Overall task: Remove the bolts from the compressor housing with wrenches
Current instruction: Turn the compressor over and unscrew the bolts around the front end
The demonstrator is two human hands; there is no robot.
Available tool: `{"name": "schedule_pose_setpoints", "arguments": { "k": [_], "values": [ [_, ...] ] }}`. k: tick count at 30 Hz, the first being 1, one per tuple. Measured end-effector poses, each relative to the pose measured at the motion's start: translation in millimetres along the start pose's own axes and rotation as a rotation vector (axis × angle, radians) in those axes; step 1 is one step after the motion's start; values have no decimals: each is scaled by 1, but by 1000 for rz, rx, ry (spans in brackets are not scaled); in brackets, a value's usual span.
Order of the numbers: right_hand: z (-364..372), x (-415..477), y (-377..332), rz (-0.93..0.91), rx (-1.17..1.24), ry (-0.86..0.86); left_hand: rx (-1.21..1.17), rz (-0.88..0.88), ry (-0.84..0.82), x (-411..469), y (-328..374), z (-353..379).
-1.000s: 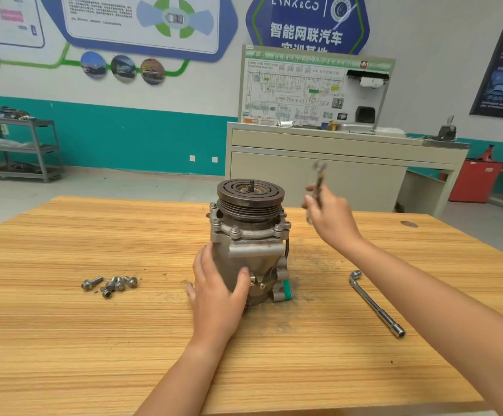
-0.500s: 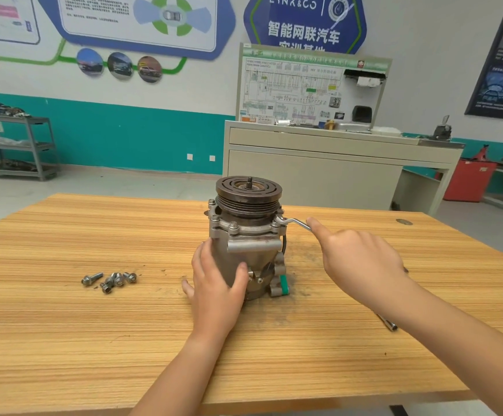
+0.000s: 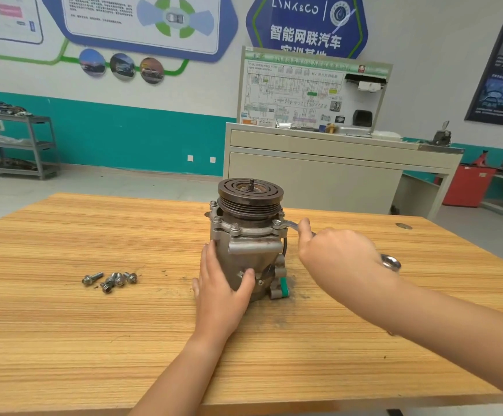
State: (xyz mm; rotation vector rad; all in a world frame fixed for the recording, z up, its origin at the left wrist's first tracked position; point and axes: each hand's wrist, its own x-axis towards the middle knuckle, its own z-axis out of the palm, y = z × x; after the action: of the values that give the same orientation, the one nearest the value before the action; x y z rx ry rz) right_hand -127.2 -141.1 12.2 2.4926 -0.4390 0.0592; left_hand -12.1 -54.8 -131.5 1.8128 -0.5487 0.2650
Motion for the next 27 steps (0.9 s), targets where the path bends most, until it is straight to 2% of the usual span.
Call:
{"name": "schedule_pose_setpoints", "arguments": {
  "k": [4, 8, 12, 16, 21, 27],
  "values": [
    [-6, -1, 6, -1, -38, -36, -42, -10, -28, 0, 1, -1],
    [-4, 1, -15, 1, 36, -92, -33, -10, -30, 0, 2, -1],
    [-10, 4, -12, -46, -20, -75, -31, -3, -23, 0, 2, -1],
    [5, 13, 13, -75, -128, 53, -32, -3, -20, 0, 2, -2],
    [37, 44, 60, -112, -47, 242, -52, -14, -23, 1, 1, -3],
    [63, 90, 50, -108, 82, 376, -66, -14, -14, 1, 0, -3]
  ]
}}
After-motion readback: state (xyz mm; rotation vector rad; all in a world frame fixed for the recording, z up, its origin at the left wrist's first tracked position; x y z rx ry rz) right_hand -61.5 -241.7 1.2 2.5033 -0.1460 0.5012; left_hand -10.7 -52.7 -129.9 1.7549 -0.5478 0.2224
